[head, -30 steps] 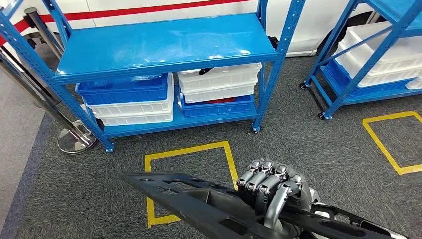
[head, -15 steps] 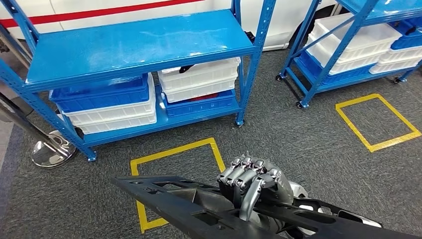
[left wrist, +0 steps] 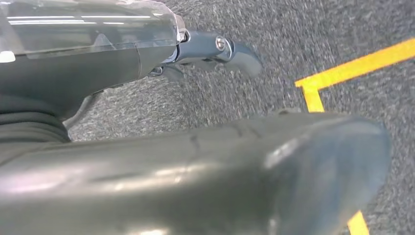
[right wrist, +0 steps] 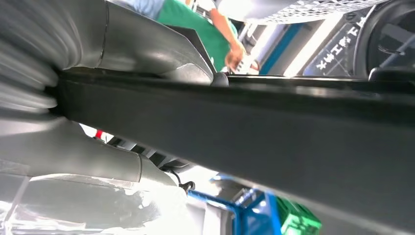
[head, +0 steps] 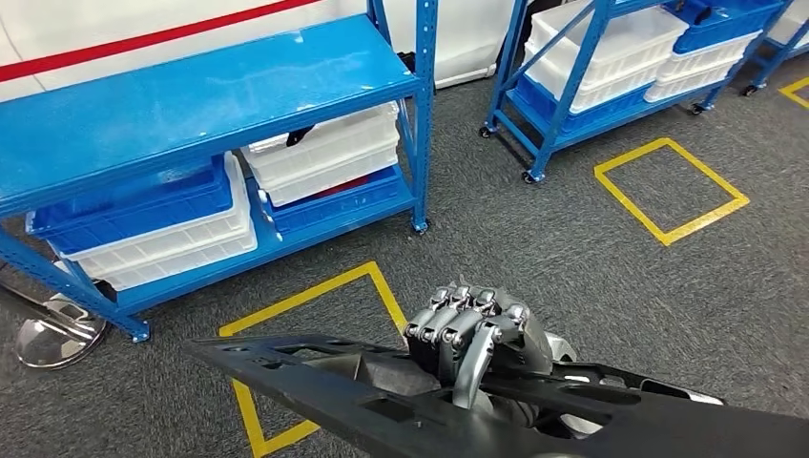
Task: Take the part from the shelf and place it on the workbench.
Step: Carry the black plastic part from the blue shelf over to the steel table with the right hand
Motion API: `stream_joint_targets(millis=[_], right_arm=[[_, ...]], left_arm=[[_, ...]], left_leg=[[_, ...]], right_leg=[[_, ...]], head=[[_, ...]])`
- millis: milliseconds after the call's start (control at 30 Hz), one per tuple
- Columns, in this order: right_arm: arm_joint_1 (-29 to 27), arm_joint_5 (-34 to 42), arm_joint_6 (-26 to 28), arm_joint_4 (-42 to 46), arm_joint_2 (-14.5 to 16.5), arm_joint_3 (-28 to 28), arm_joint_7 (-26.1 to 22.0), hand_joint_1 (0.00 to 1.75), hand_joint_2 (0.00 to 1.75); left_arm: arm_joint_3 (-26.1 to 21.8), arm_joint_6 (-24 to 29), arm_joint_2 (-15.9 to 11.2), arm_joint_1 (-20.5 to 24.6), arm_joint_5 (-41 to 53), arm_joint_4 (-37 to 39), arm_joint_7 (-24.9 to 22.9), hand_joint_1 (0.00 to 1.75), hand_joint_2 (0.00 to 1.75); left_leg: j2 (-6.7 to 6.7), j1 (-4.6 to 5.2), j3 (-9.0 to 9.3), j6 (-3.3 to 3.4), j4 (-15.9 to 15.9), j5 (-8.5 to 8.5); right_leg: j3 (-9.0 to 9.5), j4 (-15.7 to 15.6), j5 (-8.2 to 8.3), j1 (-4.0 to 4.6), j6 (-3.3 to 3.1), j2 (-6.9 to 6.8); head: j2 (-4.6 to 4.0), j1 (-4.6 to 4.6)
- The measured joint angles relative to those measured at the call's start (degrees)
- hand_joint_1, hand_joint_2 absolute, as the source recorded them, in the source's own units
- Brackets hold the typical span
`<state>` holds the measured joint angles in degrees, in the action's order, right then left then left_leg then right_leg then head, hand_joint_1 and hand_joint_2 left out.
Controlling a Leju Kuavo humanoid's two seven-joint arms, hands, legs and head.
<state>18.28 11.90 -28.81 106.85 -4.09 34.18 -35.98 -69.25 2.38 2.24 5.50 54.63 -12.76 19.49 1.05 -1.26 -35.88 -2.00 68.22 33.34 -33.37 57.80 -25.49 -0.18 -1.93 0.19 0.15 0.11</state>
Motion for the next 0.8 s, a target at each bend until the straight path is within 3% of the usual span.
stream_joint_targets(millis=[67, 100, 167, 233, 300, 367, 433, 500, 567, 600, 633, 733, 800], right_arm=[[0.0, -0.1, 0.2, -0.2, 0.0, 0.0, -0.5, 1.75, 1.75], [-0.1, -0.2, 0.3, -0.2, 0.0, 0.0, -0.8, 1.75, 1.75], [-0.2, -0.5, 0.6, -0.1, 0.0, 0.0, -1.4, 1.75, 1.75], [-0.3, -0.7, 1.0, 0.1, -0.2, 0.0, -1.8, 1.75, 1.75], [-0.5, -0.7, 1.5, 0.3, -0.4, 0.0, -2.2, 1.75, 1.75], [-1.0, -0.6, 2.1, 0.4, -1.0, 0.0, -2.9, 1.75, 1.75], [-1.3, -0.4, 2.7, 0.6, -1.7, 0.0, -3.5, 1.75, 1.75], [-1.4, -0.4, 3.0, 0.6, -2.3, -0.1, -3.7, 1.75, 1.75], [-1.7, -0.8, 3.0, 0.6, -2.8, 0.0, -3.0, 1.75, 1.75], [-1.8, -1.2, 3.0, 0.6, -3.0, 0.0, -2.3, 1.75, 1.75], [-1.8, -1.6, 3.1, 0.6, -3.2, 0.0, -1.6, 1.75, 1.75], [-1.4, -2.9, 3.2, 0.5, -3.5, 0.7, 0.6, 1.75, 1.75], [-1.0, -4.3, 3.6, -0.1, -3.5, 1.7, 1.8, 1.75, 1.75]], left_arm=[[-0.1, -0.1, 0.0, -0.3, 0.0, 0.0, -0.2, 0.00, 0.00], [-0.1, 0.0, 0.0, -0.3, 0.0, 0.0, -0.3, 0.00, 0.00], [-0.1, 0.1, 0.0, -0.3, 0.0, 0.0, -0.5, 0.00, 0.00], [-0.1, 0.4, -0.2, -0.3, 0.1, 0.0, -0.7, 0.00, 0.00], [-0.1, 0.6, -0.3, -0.3, 0.2, 0.0, -0.7, 0.00, 0.00], [-0.1, 0.7, -0.4, -0.3, 0.5, 0.0, -0.4, 0.00, 0.00], [-0.1, 0.5, -0.5, -0.1, 0.9, 0.0, 0.0, 0.00, 0.00], [-0.1, 0.3, -0.8, -0.2, 1.1, 0.0, 0.4, 0.00, 0.00], [-0.1, -0.2, -1.1, -0.2, 1.2, 0.0, 1.1, 0.00, 0.00], [-0.1, -0.5, -1.3, -0.2, 1.3, 0.0, 1.4, 0.00, 0.00], [-0.1, -0.8, -1.5, -0.1, 1.3, 0.0, 1.7, 0.00, 0.00], [-0.1, -1.3, -1.7, 0.1, 1.2, 0.0, 2.5, 0.00, 0.00], [-0.1, -1.3, -1.8, 0.2, 1.1, 0.0, 2.9, 0.00, 0.00]], left_leg=[[-0.62, 0.01, -2.65, -0.05, 5.6, 1.56], [-0.71, 0.01, -2.69, -0.03, 5.6, 0.71], [-1.55, -0.08, 0.06, 0.16, -0.6, -3.26], [-3.96, -0.22, 2.99, 0.43, -7.0, -5.46], [-5.14, -0.07, 3.76, 0.75, -8.7, -5.41], [-4.06, 0.00, 3.85, 1.37, -9.2, -5.83], [-2.73, -0.17, 3.99, 2.17, -9.7, -6.28], [-1.23, -0.11, 3.96, 2.61, -10.0, -6.46], [0.34, 0.01, 3.85, 2.68, -10.0, -6.44], [1.05, 0.03, 3.85, 2.66, -10.0, -6.41], [1.70, 0.04, 3.89, 2.61, -10.0, -6.37], [3.30, 0.18, 4.26, 2.17, -10.1, -6.13], [4.21, 0.34, 4.49, 1.57, -10.2, -6.04]], right_leg=[[-0.22, 0.3, 0.05, 0.13, -0.11, 1.35], [-0.35, 0.5, 0.02, 0.15, -0.10, 2.07], [-0.55, 1.2, -0.14, 0.09, 0.09, 3.52], [-1.00, 1.8, -0.31, 0.06, 0.56, 4.81], [-1.63, 2.1, -0.12, -0.16, 1.31, 5.99], [-1.96, 2.0, 0.17, -0.42, 2.11, 6.61], [-2.91, 3.8, -1.06, -0.32, 2.72, 4.47], [-5.97, 10.1, -4.55, -0.34, 3.24, 1.41], [-9.18, 16.7, -7.08, -0.57, 3.62, 0.33], [-9.48, 17.4, -6.81, -0.65, 3.69, 0.09], [-8.54, 15.7, -5.50, -0.69, 3.65, -0.19], [-2.26, 4.1, -0.90, -0.13, 2.71, -3.13], [-0.83, 1.0, -0.47, 0.49, 1.87, -4.07]], head=[[0.00, -0.02], [0.00, -0.02], [0.00, -0.02], [0.00, 0.00], [0.00, 0.02], [0.00, 0.02], [0.00, 0.22], [0.00, 0.49], [0.00, 0.58], [0.00, 0.59], [0.00, 0.59], [0.00, 0.57], [0.00, 0.56]])
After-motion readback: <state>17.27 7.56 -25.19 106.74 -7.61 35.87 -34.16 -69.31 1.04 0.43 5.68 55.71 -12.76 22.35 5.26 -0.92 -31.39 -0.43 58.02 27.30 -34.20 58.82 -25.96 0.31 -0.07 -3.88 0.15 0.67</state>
